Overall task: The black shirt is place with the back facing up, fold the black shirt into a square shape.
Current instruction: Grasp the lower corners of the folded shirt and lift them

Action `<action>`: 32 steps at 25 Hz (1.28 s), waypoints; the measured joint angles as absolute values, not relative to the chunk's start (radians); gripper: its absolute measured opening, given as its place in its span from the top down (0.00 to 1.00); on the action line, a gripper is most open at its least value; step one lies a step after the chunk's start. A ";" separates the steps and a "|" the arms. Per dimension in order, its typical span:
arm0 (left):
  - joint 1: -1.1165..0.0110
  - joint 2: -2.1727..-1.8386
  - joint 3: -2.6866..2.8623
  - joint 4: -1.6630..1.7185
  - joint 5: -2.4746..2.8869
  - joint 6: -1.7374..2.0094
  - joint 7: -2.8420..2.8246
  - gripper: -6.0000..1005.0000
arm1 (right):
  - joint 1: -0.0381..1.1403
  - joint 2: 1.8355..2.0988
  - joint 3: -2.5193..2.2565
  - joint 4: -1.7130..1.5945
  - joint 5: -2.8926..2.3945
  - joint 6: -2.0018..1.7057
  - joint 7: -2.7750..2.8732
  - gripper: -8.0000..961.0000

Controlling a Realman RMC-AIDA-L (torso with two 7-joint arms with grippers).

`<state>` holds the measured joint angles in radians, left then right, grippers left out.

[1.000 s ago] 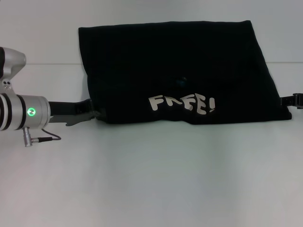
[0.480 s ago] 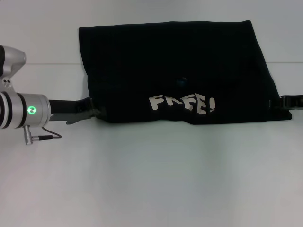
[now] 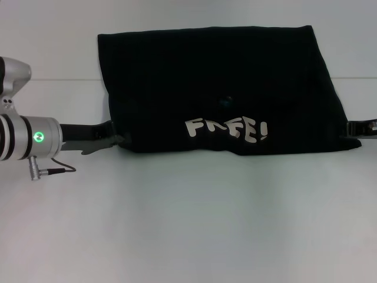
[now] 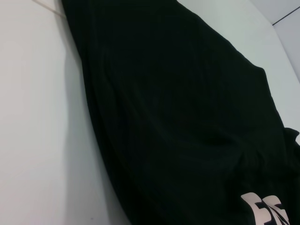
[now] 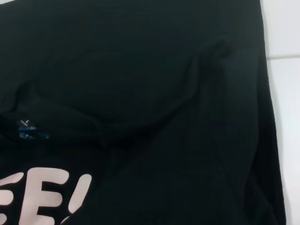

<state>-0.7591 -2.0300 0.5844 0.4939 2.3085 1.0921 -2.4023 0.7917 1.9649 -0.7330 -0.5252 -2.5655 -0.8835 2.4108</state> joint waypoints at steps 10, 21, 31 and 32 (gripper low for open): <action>-0.759 -2.029 0.583 0.494 2.307 1.098 -2.402 0.99 | 0.789 1.957 -0.722 -0.527 -2.566 -0.884 2.427 0.65; -0.762 -2.008 0.592 0.509 2.355 1.127 -2.419 0.99 | 0.775 1.943 -0.711 -0.571 -2.566 -0.930 2.440 0.96; -0.755 -2.000 0.592 0.549 2.399 1.132 -2.436 0.99 | 0.756 1.939 -0.673 -0.611 -2.566 -0.973 2.441 0.96; -0.756 -2.000 0.592 0.549 2.405 1.135 -2.434 0.99 | 0.755 1.939 -0.673 -0.615 -2.565 -0.979 2.441 0.96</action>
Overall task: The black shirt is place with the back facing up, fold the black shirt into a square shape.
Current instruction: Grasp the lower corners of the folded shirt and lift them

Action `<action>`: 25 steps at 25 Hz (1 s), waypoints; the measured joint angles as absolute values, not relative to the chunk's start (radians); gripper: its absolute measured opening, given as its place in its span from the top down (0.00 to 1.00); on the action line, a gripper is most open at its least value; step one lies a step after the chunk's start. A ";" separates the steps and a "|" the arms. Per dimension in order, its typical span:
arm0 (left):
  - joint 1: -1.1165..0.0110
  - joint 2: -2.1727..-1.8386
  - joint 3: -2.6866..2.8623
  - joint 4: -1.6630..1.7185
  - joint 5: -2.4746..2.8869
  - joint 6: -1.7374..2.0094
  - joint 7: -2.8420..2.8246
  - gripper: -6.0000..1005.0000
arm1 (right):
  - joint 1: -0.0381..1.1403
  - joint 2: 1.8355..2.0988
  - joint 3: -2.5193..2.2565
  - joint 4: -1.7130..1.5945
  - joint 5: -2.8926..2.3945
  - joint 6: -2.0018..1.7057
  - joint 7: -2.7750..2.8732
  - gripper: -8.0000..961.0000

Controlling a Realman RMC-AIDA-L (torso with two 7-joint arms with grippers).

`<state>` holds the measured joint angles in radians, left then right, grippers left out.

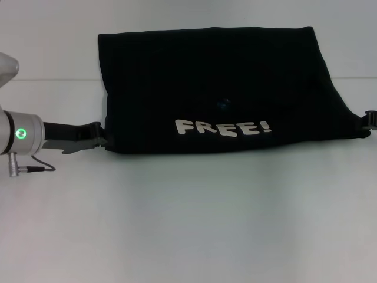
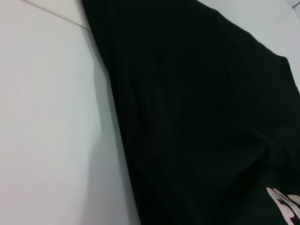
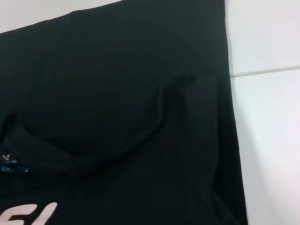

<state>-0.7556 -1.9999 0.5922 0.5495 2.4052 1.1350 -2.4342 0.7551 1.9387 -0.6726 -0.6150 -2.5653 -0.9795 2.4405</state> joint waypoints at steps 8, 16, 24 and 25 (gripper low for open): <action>-0.752 -1.990 0.607 0.592 2.414 1.268 -2.397 0.99 | 0.742 1.934 -0.675 -0.654 -2.591 -1.119 2.465 0.96; -0.749 -1.969 0.609 0.646 2.513 1.464 -2.403 0.99 | 0.676 1.969 -0.681 -0.860 -2.709 -1.391 2.504 0.96; -0.739 -1.963 0.614 0.673 2.613 1.690 -2.383 0.99 | 0.618 1.969 -0.675 -0.941 -2.756 -1.609 2.496 0.96; -0.734 -1.964 0.615 0.679 2.617 1.715 -2.382 0.99 | 0.611 1.968 -0.675 -0.943 -2.759 -1.640 2.492 0.96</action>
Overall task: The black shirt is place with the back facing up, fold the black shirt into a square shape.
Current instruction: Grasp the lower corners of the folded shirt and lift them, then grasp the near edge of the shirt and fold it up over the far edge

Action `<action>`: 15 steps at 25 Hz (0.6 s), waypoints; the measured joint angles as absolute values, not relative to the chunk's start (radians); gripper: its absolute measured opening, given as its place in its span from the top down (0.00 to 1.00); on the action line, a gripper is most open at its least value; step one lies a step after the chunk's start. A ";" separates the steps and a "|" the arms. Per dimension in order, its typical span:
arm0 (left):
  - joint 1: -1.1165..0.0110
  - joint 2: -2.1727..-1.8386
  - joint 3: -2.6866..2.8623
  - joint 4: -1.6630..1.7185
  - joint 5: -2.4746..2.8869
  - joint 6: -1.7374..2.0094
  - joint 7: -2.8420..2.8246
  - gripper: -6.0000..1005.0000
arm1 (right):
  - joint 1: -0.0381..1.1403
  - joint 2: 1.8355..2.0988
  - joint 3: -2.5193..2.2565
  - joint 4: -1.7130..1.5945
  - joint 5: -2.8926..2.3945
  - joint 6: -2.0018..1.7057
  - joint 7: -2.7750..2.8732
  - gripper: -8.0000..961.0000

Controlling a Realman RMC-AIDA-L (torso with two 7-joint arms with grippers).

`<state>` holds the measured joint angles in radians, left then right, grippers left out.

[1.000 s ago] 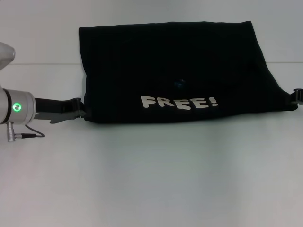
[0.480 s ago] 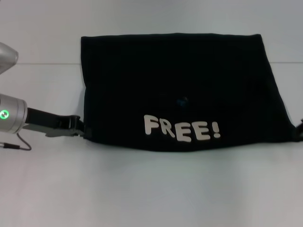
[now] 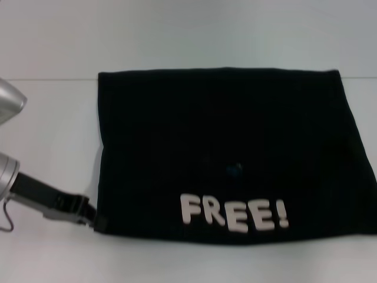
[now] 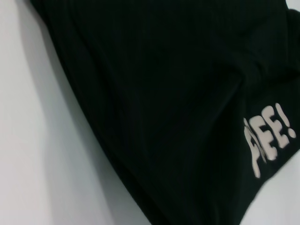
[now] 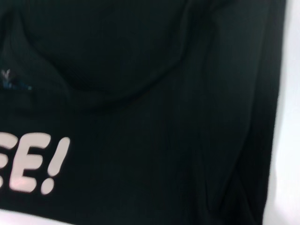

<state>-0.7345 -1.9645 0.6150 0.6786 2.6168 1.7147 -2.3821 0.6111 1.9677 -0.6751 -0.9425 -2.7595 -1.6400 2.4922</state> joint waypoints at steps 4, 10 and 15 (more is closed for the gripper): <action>-0.709 -1.975 0.635 0.703 2.618 1.820 -2.365 0.99 | 0.583 1.968 -0.674 -0.963 -2.761 -1.743 2.473 0.96; -0.687 -1.989 0.657 0.707 2.655 1.915 -2.326 0.99 | 0.545 1.971 -0.667 -0.985 -2.758 -1.838 2.436 0.96; -0.694 -1.981 0.590 0.704 2.641 1.964 -2.280 0.99 | 0.556 1.967 -0.585 -0.978 -2.731 -1.869 2.367 0.96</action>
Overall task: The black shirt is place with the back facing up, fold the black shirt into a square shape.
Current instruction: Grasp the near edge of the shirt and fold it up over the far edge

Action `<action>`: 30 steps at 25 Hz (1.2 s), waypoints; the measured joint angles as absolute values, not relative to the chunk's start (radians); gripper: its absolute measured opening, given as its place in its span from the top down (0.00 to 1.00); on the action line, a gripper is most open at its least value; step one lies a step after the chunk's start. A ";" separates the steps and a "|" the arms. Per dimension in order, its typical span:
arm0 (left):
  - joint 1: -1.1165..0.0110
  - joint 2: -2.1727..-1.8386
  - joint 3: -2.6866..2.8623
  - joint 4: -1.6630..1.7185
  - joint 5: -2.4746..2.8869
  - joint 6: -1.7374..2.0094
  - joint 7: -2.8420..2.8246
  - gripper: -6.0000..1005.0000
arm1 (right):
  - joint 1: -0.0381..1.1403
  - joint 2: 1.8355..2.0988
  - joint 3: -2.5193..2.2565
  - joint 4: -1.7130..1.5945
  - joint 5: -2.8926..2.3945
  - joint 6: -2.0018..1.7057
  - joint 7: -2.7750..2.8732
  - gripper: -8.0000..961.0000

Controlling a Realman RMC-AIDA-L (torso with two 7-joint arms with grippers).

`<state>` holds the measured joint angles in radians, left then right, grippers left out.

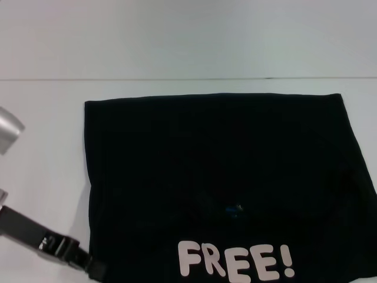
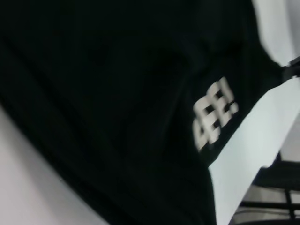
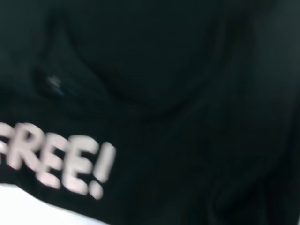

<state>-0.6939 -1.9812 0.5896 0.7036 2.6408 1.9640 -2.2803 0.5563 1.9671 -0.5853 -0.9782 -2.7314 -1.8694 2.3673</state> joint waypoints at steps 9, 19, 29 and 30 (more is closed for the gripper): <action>-0.739 -1.941 0.465 0.690 2.560 1.949 -2.313 0.99 | 0.599 1.891 -0.489 -0.926 -2.544 -1.836 2.343 0.96; -0.839 -1.918 0.445 0.592 2.545 1.502 -2.521 0.99 | 0.690 1.838 -0.451 -0.702 -2.525 -1.426 2.391 0.96; -0.863 -1.975 0.534 0.562 2.550 1.158 -2.573 0.99 | 0.767 1.950 -0.493 -0.695 -2.529 -1.093 2.426 0.96; -0.865 -1.978 0.537 0.564 2.550 1.146 -2.573 0.99 | 0.774 1.955 -0.503 -0.695 -2.529 -1.073 2.426 0.96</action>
<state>-0.8646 -1.9775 0.5366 0.5637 2.5500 1.1460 -2.5729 0.7743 1.9553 -0.5029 -0.6946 -2.5292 -1.0729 2.4261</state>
